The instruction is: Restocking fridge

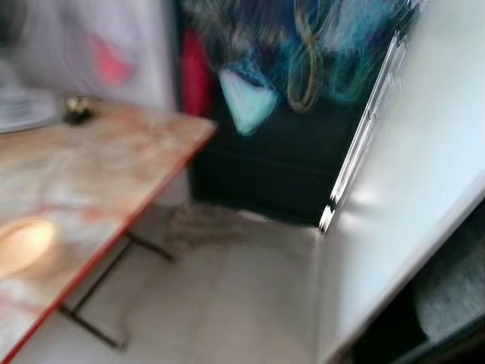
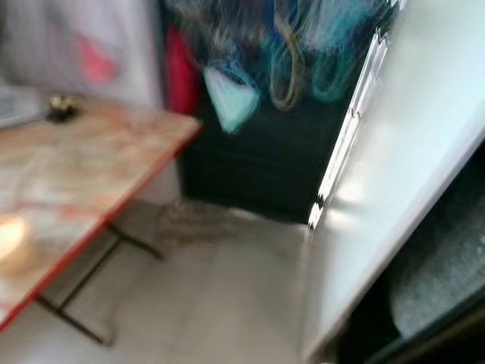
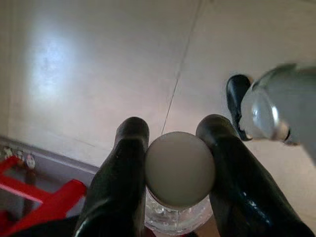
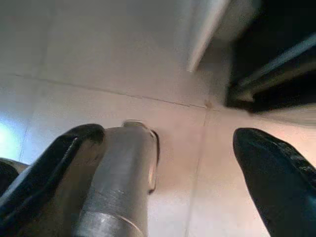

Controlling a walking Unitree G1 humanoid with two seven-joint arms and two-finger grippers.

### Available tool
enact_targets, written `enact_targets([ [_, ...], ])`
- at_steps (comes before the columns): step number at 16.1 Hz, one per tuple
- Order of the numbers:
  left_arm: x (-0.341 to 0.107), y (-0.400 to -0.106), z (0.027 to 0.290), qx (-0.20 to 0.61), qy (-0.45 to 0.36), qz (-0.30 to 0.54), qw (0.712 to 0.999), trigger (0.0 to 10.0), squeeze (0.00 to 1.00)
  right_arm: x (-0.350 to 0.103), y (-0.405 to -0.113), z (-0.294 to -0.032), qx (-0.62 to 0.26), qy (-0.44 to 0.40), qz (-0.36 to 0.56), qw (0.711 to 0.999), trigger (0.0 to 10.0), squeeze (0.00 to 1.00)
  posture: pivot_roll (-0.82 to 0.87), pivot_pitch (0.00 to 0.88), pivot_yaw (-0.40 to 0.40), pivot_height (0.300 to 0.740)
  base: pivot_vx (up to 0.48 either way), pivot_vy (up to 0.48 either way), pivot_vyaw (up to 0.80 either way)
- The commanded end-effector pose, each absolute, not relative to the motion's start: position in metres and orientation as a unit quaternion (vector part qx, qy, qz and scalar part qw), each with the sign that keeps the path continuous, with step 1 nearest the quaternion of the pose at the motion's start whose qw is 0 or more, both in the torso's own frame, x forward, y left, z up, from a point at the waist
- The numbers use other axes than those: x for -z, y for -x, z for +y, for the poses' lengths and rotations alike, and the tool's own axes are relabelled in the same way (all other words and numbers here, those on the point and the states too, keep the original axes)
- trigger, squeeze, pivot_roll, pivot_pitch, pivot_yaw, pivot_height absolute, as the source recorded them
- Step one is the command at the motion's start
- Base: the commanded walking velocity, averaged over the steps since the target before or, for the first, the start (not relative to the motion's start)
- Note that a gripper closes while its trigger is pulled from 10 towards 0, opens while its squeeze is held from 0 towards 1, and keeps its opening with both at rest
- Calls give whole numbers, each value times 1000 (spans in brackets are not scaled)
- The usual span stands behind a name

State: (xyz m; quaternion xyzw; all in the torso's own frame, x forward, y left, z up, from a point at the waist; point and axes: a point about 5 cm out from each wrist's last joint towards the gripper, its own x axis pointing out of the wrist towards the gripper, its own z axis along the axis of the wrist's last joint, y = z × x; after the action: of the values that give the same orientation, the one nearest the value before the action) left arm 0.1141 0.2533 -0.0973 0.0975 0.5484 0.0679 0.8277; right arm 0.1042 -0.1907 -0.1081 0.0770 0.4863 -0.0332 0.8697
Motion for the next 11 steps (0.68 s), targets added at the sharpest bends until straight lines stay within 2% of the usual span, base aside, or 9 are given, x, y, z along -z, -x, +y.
enact_targets([
  [1, 98, -118, 249, -62, -96, 549, 828, 10000, 0, 111, -95, -189, 22, -70, 508, 858, 10000, 0, 82, 0, 6, 740, 0, 0, -781],
  [11, 96, -123, 249, -59, -96, 544, 832, 10000, 0, 111, -96, -190, 25, -64, 508, 859, 10000, 0, 70, 0, 17, 740, 0, 0, -781],
])
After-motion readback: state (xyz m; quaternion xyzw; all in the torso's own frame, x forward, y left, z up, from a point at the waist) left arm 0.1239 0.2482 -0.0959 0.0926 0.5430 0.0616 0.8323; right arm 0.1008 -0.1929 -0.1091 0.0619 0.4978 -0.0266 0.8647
